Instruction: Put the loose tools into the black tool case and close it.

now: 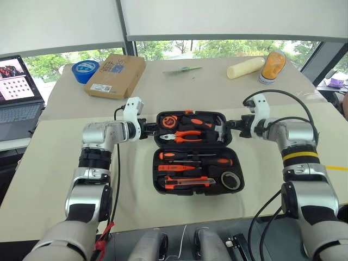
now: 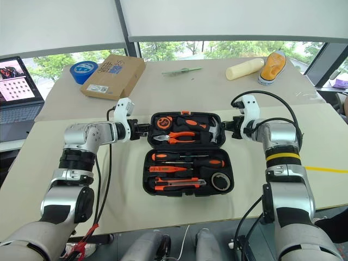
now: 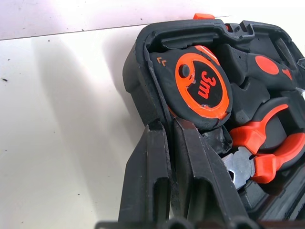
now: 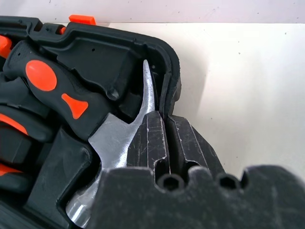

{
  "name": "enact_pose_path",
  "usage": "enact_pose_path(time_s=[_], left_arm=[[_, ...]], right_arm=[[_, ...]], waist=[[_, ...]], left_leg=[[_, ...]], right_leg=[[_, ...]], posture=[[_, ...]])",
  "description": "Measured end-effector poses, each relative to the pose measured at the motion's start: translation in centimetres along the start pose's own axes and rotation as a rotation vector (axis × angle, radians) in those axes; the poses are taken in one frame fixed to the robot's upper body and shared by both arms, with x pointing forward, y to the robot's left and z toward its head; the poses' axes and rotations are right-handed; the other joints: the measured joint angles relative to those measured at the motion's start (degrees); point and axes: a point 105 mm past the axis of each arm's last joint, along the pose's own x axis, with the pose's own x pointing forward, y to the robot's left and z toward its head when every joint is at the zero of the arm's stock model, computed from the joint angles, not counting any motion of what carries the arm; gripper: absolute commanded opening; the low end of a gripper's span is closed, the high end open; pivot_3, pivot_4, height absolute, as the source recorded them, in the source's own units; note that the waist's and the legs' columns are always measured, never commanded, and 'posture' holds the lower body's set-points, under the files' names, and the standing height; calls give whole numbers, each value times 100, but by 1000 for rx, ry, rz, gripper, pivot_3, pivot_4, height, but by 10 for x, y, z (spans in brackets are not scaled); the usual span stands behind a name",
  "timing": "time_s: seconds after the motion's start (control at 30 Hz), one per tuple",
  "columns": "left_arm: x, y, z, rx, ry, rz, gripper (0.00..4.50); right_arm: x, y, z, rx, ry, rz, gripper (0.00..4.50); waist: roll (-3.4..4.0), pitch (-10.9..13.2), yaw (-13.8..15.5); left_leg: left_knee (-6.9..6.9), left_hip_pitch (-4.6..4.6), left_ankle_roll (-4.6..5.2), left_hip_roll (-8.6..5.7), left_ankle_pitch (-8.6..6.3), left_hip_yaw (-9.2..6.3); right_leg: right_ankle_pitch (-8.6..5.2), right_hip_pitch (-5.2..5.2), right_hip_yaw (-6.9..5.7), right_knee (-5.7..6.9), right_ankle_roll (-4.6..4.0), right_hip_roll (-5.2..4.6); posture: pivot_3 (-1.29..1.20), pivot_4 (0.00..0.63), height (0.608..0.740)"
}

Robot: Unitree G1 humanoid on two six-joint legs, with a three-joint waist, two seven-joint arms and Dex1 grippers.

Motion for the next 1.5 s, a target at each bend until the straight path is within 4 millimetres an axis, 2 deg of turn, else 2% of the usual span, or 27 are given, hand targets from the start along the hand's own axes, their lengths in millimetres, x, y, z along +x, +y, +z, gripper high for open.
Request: enact_pose_path(time_s=[0.17,0.3,0.4,0.47,0.53,0.7,0.83,0.93,1.03,1.1,1.13,1.17,1.2,1.3,1.33,1.4,1.43,1.5], left_arm=[[5,-4,7,57,-57,-3,0],[7,-9,20,120,-143,-6,0],[7,-15,34,169,-243,-15,0],[0,-20,43,249,-321,-13,0],[-7,-23,45,312,-359,-21,0],[-30,-28,24,496,-423,-55,0],[-43,-32,9,607,-451,-42,0],[-48,-35,2,656,-460,-40,0],[-54,-40,-5,685,-465,-36,0],[-61,-41,-13,693,-459,-32,741],[-65,-42,-19,690,-443,-33,954],[-67,-40,-30,666,-408,-31,1397],[-70,-37,-42,636,-376,-27,1800],[-84,-26,-67,555,-307,20,2845],[-89,-25,-69,548,-300,31,3069],[-107,-21,-75,534,-277,60,3923],[-113,-21,-77,529,-267,61,4314],[-128,-20,-78,528,-229,49,4477]], right_arm=[[-2,-2,7,-5,-27,-16,43],[-4,-4,22,-44,-99,-42,43],[-8,-6,42,-77,-193,-81,43],[-14,-3,54,-156,-267,-90,43],[-20,-1,57,-213,-310,-90,43],[-35,11,45,-329,-389,-59,43],[-48,19,29,-421,-440,-50,43],[-57,22,19,-482,-481,-53,43],[-71,26,5,-617,-518,-60,43],[-83,30,-9,-735,-517,-46,751],[-89,32,-17,-781,-505,-34,954],[-94,34,-29,-806,-484,-9,1379],[-98,36,-42,-814,-459,12,1737],[-114,41,-73,-802,-396,48,2694],[-118,41,-82,-806,-359,60,2974],[-132,43,-97,-797,-293,74,3785],[-138,43,-99,-796,-270,80,3828],[-158,49,-105,-792,-197,139,3828]], waist=[[0,0,4],[-1,0,-34],[-1,1,-61],[-2,1,-103],[-2,1,-118],[0,0,-144],[2,-1,-116],[3,-6,-100],[6,-10,-94],[9,-12,-96],[9,-15,-100],[11,-16,-104],[12,-16,-103],[13,-15,-88],[14,-14,-80],[18,-14,-51],[22,-15,-43],[23,-15,-6]], left_leg=[[0,-10,-1,0,1,0],[0,-29,-4,0,3,3],[5,-70,-9,-1,8,14],[7,-92,-14,-1,12,15],[5,-90,-17,1,14,14],[3,-86,-17,5,14,14],[3,-50,-15,4,13,15],[-1,-24,-12,5,11,17],[-7,-3,-10,6,9,20],[-12,19,-7,10,6,21],[-15,32,-7,15,6,22],[-19,46,-3,22,2,24],[-23,51,0,28,-1,23],[-22,48,2,30,-13,23],[-19,47,2,29,-13,23],[-14,48,7,28,-17,26],[-14,49,5,28,-19,27],[-13,60,-3,32,-60,24]], right_leg=[[0,-9,0,0,0,-1],[1,-35,0,3,0,-4],[2,-93,4,33,0,-9],[1,-121,4,44,-1,-11],[1,-125,2,50,-1,-8],[1,-130,1,54,-1,-2],[1,-89,2,44,-1,6],[0,-70,7,45,-1,8],[0,-53,11,47,-1,14],[0,-34,13,45,-1,15],[0,-16,13,39,-1,23],[-2,3,16,21,-2,40],[-2,11,20,-15,-3,48],[-2,6,25,-15,-4,48],[-2,5,26,-13,-4,47],[-2,9,30,-15,-4,43],[-2,10,31,-15,-4,42],[-3,22,26,-18,-6,45]], posture=[[0,150,738],[0,150,738],[0,150,738],[0,150,738],[0,150,738],[0,150,738],[0,150,738],[0,150,738],[0,150,738],[0,150,738],[0,150,738],[0,150,738],[0,150,738],[0,150,738],[0,150,738],[0,150,738],[0,150,738],[0,150,738]])
